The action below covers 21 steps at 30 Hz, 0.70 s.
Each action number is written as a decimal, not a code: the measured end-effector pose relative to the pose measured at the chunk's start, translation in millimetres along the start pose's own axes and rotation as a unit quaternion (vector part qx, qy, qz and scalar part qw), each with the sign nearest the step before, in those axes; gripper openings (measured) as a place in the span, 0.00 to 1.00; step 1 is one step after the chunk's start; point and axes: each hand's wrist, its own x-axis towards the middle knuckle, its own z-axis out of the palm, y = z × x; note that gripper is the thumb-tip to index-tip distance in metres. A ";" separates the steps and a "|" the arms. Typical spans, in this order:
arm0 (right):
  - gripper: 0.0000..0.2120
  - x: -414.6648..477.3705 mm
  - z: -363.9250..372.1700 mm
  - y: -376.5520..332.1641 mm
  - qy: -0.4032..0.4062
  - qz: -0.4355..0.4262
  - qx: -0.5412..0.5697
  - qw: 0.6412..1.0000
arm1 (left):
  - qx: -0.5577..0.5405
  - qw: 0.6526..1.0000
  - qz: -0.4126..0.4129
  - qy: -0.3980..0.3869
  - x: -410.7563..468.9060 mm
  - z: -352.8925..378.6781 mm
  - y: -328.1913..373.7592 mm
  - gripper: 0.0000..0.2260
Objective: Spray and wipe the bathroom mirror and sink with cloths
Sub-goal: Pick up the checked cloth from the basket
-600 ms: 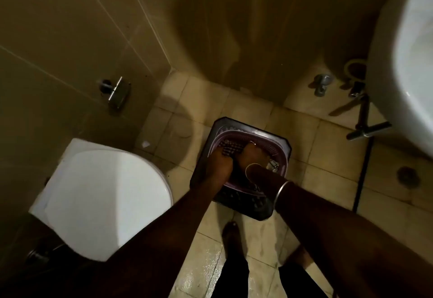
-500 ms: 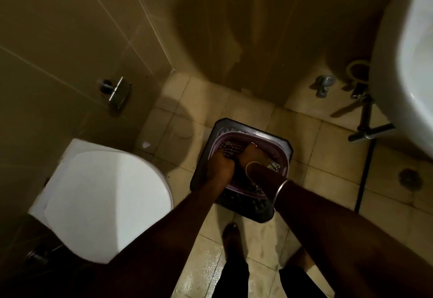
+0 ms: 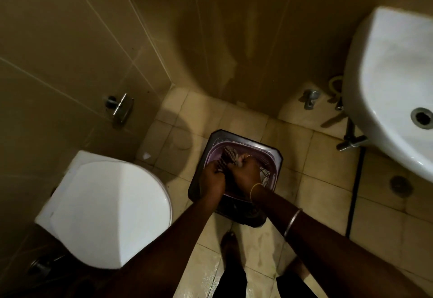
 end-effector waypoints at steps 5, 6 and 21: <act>0.08 -34.8 -43.6 -35.3 -0.011 -0.002 0.083 0.996 | -0.075 0.997 0.010 -0.006 -28.4 -10.4 15.8 0.18; 0.09 -40.2 -55.6 -41.3 -0.016 -0.014 0.097 0.995 | -0.106 0.994 0.006 -0.013 -36.3 -10.8 23.4 0.17; 0.22 -115.8 -298.5 -199.9 -0.105 -0.137 0.200 0.964 | -0.316 0.885 0.127 -0.319 -191.5 17.4 212.0 0.23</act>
